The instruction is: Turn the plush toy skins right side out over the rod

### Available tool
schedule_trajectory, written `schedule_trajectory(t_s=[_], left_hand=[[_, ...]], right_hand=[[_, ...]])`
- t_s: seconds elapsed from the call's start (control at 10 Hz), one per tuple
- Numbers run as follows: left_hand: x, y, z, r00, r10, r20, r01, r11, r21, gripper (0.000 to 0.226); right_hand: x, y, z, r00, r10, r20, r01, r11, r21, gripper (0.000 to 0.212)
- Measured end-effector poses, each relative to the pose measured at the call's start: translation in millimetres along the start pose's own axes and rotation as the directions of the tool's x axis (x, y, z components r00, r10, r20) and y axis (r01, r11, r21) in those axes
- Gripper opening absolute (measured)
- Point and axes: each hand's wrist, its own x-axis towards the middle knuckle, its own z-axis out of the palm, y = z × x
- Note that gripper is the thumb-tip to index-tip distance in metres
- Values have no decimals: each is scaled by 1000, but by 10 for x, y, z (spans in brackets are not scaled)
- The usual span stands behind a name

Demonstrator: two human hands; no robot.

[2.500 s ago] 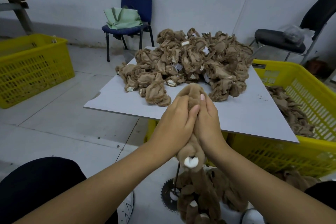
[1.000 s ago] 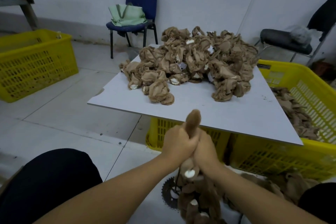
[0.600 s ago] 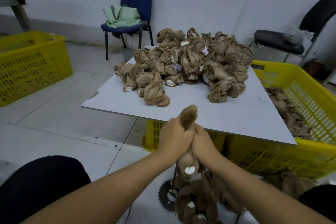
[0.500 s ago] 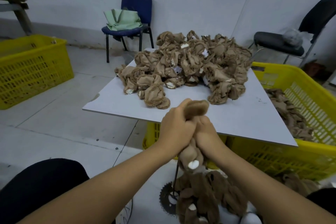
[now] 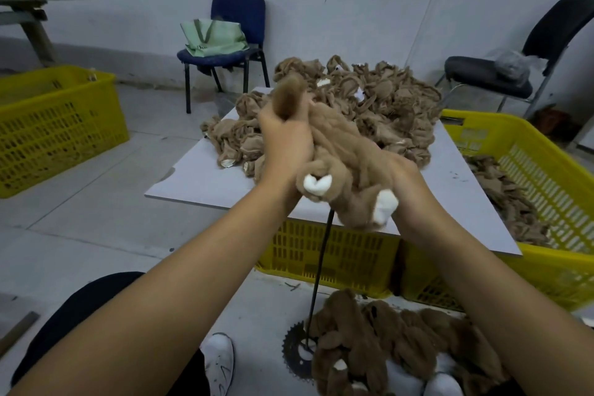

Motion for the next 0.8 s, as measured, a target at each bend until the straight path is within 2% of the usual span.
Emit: schedule_trajectory(t_s=[0.1,0.2,0.3,0.4,0.5,0.6,0.7,0.8], left_hand=[[43,77,-43,989,-25,-143,7,991,-131,12],[39,106,-65,994,-81,72,92,981,-173,42],[34,41,-133,875,-6,484,-19,999,47,50],[67,1,-244,837,77,542,-243,939,242,46],[147,-59,-389,912,103,396,-264,888,377,25],[170,-94,-444,934,28,356,-218,836,504,22],[156,-106,-457,912,-93,400,-148,834,532,30],[102,-159,-429,833,-249,494,-127,783,609,32]], right_hand=[[4,118,-75,993,120,5,-120,992,-28,14],[-10,141,-89,964,263,43,-264,964,15,14],[157,245,-123,762,-27,-647,227,947,227,16],[322,313,-147,365,-89,-927,147,988,-37,40],[170,342,-194,891,367,-266,-340,929,142,16],[210,309,-306,904,295,-308,-280,955,93,21],[191,212,-247,955,215,-206,-192,973,127,14],[113,72,-200,984,135,-116,-121,986,114,13]])
